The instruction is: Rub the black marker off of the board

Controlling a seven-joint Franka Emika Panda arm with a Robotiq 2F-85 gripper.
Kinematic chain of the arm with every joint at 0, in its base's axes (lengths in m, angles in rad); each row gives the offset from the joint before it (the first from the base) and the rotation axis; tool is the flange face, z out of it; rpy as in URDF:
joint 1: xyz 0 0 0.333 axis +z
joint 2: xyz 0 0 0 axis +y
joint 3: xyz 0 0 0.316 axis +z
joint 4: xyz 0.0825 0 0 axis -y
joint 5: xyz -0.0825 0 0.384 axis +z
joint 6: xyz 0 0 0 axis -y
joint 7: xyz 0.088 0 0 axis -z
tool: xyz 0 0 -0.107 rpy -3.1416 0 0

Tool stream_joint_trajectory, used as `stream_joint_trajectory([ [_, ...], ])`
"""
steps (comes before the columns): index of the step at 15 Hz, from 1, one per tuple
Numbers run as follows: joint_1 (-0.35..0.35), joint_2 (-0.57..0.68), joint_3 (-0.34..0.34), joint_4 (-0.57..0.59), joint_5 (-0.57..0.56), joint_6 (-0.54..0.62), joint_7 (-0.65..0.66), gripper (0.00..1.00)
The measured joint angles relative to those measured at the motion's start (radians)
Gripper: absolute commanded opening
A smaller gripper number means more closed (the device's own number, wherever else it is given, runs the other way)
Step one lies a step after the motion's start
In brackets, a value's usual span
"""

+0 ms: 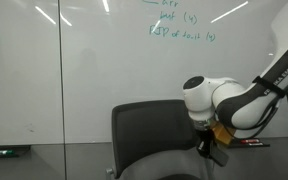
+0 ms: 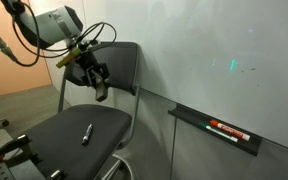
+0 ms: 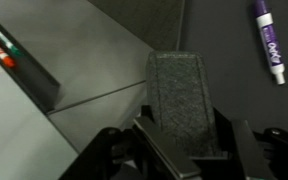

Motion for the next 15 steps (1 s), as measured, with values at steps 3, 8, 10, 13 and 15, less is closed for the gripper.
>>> stream_joint_trajectory([
  [3,0.010,0.126,-0.003,-0.011,0.004,0.184,-0.026,0.33],
  [8,-0.004,0.325,0.019,0.040,0.182,0.387,-0.256,0.33],
  [10,-0.026,0.372,0.056,0.066,0.313,0.394,-0.399,0.83],
  [13,-0.046,0.407,0.107,0.107,0.534,0.368,-0.609,0.97],
  [15,-0.069,0.401,0.154,0.141,0.658,0.297,-0.701,1.00],
])
